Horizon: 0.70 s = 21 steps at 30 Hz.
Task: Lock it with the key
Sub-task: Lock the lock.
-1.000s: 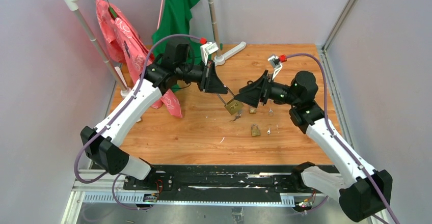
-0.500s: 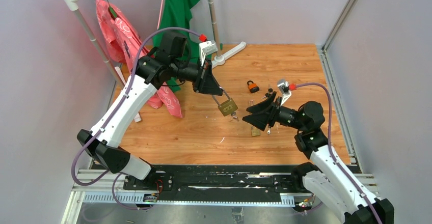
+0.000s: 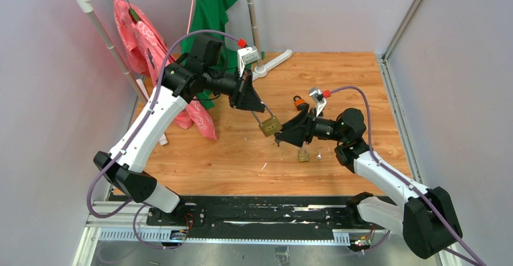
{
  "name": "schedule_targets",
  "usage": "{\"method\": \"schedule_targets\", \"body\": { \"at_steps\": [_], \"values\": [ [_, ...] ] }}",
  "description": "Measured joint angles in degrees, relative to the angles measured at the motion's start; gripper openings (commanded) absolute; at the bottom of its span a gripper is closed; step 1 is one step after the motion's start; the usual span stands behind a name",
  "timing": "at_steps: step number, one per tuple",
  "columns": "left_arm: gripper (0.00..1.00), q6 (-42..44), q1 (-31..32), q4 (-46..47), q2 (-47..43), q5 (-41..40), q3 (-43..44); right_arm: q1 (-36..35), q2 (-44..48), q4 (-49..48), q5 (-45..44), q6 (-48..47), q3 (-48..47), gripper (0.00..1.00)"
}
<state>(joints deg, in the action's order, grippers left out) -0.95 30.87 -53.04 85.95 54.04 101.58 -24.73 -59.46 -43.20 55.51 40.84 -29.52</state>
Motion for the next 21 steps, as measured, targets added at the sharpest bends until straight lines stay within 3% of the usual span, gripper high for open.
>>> {"method": "schedule_targets", "body": {
  "at_steps": [4, 12, 17, 21],
  "values": [
    [0.0, -0.02, 0.0, -0.11, 0.0, 0.0, 0.0, -0.42, -1.31, -2.54, 1.73, 0.94, -0.33, 0.37],
    [0.0, -0.02, 0.02, -0.31, 0.59, 0.48, 1.16, -0.63, -3.56, -6.45, 4.66, 2.75, -2.16, 0.24],
    [0.0, 0.07, -0.04, -0.48, 0.92, 0.52, 1.29, -1.03, -6.25, -9.07, 7.17, 4.83, -3.21, 0.02],
    [0.0, 0.11, -0.33, -1.14, 0.96, 0.09, 1.29, -1.07, -7.67, -10.71, 9.29, 6.01, -3.76, 0.0]
  ]
}}
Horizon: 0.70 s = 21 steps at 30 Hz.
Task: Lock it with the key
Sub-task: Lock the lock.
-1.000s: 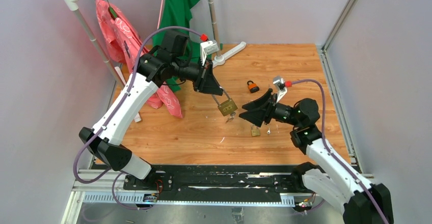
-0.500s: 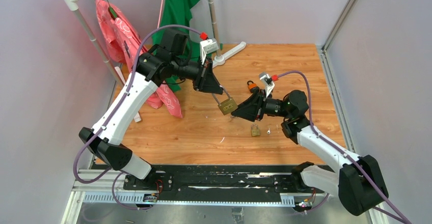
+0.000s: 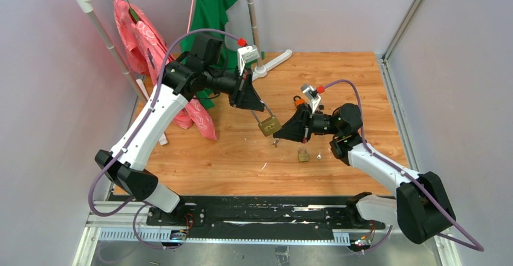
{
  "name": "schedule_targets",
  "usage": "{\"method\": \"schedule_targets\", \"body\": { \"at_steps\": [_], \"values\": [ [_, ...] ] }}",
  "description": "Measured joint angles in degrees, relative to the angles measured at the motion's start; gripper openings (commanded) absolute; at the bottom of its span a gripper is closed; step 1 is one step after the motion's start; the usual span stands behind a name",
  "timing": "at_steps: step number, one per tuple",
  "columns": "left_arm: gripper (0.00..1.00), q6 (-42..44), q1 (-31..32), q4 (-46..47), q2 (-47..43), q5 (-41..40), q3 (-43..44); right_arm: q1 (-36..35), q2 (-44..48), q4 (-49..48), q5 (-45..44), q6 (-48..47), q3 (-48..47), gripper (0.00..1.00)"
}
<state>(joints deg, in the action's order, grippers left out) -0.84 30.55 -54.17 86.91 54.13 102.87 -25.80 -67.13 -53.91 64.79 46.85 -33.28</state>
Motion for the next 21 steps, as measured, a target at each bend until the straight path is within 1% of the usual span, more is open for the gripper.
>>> {"method": "schedule_targets", "body": {
  "at_steps": [5, 8, 10, 12, 16, 19, 20, 21],
  "values": [
    [0.0, -0.02, -0.02, -0.48, 0.42, -0.17, 0.0, -0.09, 0.81, 2.21, 0.46, -0.15, 0.17, 0.0],
    [0.0, -0.2, -0.26, -0.92, 1.31, 0.11, 0.0, -0.15, 3.61, 3.69, -0.55, -0.66, 2.64, 0.0],
    [0.0, -0.57, -0.42, -1.66, 2.23, 0.68, 0.11, -0.24, 7.17, 5.84, -1.7, -1.6, 5.88, 0.0],
    [0.0, -0.7, -0.96, -1.64, 2.99, 0.44, 0.55, -0.31, 10.45, 9.53, -1.81, -2.91, 8.9, 0.0],
    [0.0, -0.66, -3.06, -0.2, 3.58, -1.25, 2.23, -0.72, 17.73, 21.18, -2.93, -5.6, 13.22, 0.0],
    [0.0, -0.59, -3.37, 0.59, 3.56, -1.42, 2.27, -0.87, 22.16, 29.77, -5.62, -7.96, 12.94, 0.0],
    [0.0, -0.57, -3.34, 0.85, 3.56, -1.36, 1.84, -0.87, 23.96, 34.53, -7.56, -9.01, 12.41, 0.0],
    [0.0, -0.35, -3.34, 1.25, 3.56, -1.22, 0.74, -0.87, 24.44, 36.02, -8.17, -9.35, 12.24, 0.0]
  ]
}}
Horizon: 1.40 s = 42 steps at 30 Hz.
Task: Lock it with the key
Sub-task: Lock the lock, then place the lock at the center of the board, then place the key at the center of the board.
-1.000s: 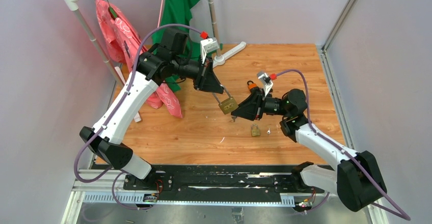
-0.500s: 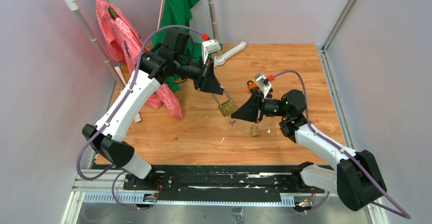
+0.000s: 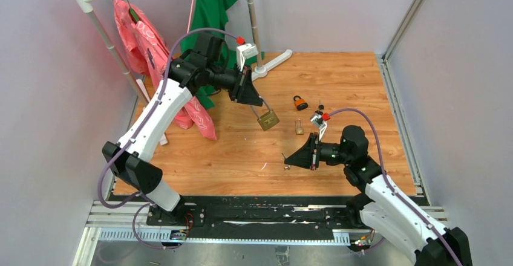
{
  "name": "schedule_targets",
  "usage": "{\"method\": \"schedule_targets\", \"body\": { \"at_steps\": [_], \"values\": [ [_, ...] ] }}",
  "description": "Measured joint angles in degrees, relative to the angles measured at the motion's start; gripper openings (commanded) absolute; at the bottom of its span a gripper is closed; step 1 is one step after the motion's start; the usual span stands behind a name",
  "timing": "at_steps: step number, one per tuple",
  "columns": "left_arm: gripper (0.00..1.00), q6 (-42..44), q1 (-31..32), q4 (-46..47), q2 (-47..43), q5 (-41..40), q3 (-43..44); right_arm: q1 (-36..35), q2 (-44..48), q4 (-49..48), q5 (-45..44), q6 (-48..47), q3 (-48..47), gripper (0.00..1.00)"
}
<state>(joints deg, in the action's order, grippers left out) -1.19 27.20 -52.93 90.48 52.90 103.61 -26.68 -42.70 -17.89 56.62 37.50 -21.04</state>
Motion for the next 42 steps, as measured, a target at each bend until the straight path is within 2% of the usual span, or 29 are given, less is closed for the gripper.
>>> {"method": "schedule_targets", "body": {
  "at_steps": [6, 12, 17, 23, 26, 30, 31, 35, 38, 40, 42],
  "values": [
    [0.0, 2.91, 0.59, -1.18, 4.2, 0.52, -8.52, 0.0, 4.81, 16.35, -8.46, -1.46, -1.97, 0.0],
    [0.0, 6.86, 1.53, -4.26, 16.37, -2.86, -9.22, 0.0, 6.49, 21.64, -14.34, -0.5, -2.82, 0.0],
    [0.0, 9.53, 1.31, -6.47, 26.1, -4.63, -3.78, 0.0, 0.31, 22.03, -16.41, 1.99, -4.37, 0.0],
    [0.0, 10.67, -1.16, -7.15, 37.38, -5.2, 6.8, -0.04, -6.6, 21.79, -19.63, 4.17, -5.46, 0.0],
    [0.25, 10.27, -2.43, -7.32, 41.68, -6.91, 10.4, -0.11, -9.77, 20.35, -20.65, 5.4, -5.46, 0.0],
    [0.5, 9.46, -3.43, -8.02, 44.65, -10.14, 12.85, -0.33, -15.26, 16.87, -21.33, 7.15, -5.46, 0.0],
    [0.54, 9.33, -3.43, -8.28, 44.87, -11.52, 13.44, -0.48, -16.35, 16.02, -21.51, 7.61, -5.46, 0.0],
    [0.58, 8.0, -3.1, -8.66, 44.02, -17.27, 15.13, -2.29, -21.4, 11.65, -22.75, 8.66, -5.51, 0.0],
    [0.59, 6.58, -2.32, -8.92, 40.37, -24.46, 14.58, -4.92, -27.26, 9.42, -23.3, 9.05, -6.56, 0.01],
    [0.59, 5.29, -1.05, -8.94, 35.87, -30.38, 13.09, -6.88, -32.24, 8.26, -23.47, 9.05, -8.41, 0.1],
    [0.59, 3.63, 1.05, -8.72, 29.24, -36.13, 10.93, -8.52, -36.61, 7.63, -23.54, 9.09, -10.75, 0.25]
  ]
}}
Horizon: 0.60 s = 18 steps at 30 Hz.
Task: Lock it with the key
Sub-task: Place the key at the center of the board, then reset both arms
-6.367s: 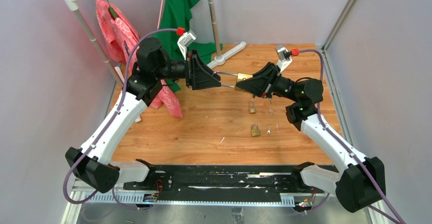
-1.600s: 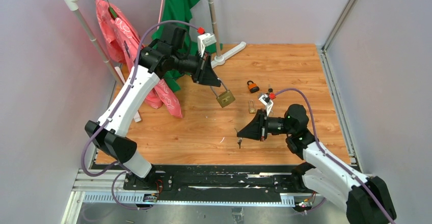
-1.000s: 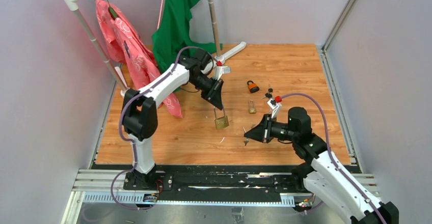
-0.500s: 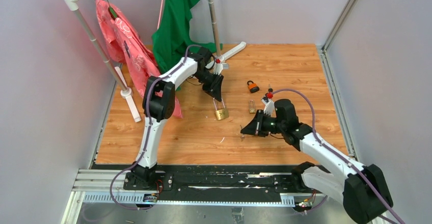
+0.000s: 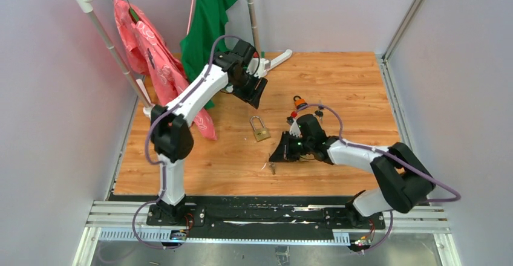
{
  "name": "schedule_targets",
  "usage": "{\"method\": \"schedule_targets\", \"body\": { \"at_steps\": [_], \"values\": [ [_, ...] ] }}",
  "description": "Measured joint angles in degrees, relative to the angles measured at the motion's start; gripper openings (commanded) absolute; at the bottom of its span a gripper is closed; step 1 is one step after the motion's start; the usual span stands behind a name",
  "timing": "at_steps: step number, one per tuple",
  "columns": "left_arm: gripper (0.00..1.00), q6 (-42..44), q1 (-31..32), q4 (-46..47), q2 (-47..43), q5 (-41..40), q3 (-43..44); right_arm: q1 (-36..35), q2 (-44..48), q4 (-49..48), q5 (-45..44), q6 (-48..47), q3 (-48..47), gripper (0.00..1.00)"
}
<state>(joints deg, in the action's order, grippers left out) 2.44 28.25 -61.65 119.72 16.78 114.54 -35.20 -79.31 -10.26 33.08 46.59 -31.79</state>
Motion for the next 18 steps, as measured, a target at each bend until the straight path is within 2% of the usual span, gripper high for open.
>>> {"method": "schedule_targets", "body": {
  "at_steps": [2, 5, 10, 14, 15, 18],
  "values": [
    [0.59, -1.92, 2.49, 0.76, -7.54, -4.7, -3.34, -1.25, -3.26, -0.28, -0.13, -0.39, -2.36, 0.41],
    [0.6, -5.35, 6.38, 2.82, -19.85, -10.34, -9.57, -2.4, -5.49, 1.44, -1.38, -2.23, -5.86, 0.57],
    [0.59, -10.8, 7.78, 6.99, -34.69, -15.78, -20.44, -2.78, -2.89, 10.45, -7.23, -6.97, -10.19, 0.61],
    [0.58, -13.7, 7.34, 8.66, -40.63, -20.04, -26.32, -2.8, 3.67, 23.93, -15.78, -12.39, -15.76, 0.62],
    [0.59, -14.25, 7.34, 9.14, -41.7, -20.68, -27.23, -2.8, 6.36, 28.81, -19.1, -14.4, -18.84, 0.76],
    [0.63, -15.17, 7.34, 9.73, -44.57, -22.08, -28.2, -2.78, 12.02, 38.21, -29.77, -18.64, -27.26, 0.79]
  ]
}}
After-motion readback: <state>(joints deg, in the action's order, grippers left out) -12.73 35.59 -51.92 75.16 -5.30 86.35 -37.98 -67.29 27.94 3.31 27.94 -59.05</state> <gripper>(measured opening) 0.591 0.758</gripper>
